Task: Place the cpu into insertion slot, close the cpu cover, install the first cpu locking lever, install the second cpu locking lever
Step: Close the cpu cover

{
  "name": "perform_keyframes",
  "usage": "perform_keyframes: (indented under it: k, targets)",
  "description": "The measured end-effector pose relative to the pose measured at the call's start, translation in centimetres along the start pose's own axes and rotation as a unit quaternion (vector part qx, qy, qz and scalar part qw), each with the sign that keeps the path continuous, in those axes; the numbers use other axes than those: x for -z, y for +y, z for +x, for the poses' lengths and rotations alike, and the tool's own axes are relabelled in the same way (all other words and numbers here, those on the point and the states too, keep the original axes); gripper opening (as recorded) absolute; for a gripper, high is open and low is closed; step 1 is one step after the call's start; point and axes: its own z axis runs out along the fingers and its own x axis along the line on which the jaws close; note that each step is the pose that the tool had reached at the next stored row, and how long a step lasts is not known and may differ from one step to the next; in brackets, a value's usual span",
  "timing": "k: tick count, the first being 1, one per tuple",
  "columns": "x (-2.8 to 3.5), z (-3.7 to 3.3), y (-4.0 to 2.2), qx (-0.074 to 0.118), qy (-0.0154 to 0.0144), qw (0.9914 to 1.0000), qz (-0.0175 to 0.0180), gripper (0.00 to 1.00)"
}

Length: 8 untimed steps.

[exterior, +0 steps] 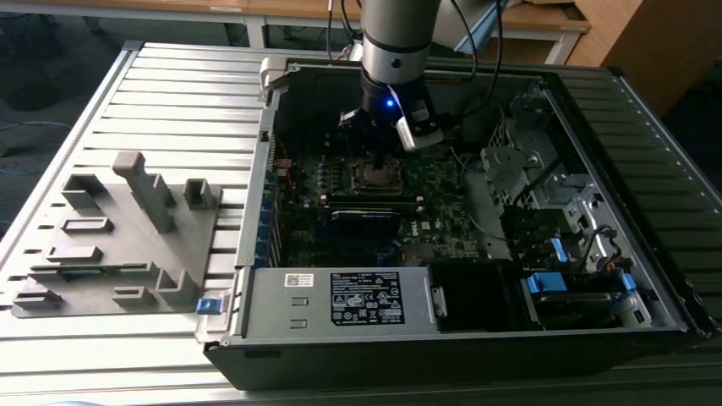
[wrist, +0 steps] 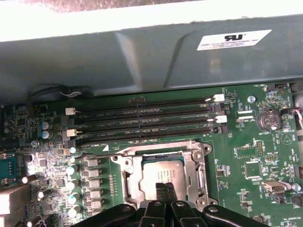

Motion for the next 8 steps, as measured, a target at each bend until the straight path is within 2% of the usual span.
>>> perform_keyframes:
  k: [8]
  targets:
    - [0.00,-0.07,0.11,0.000,0.0000,1.00000,0.0001,0.11]
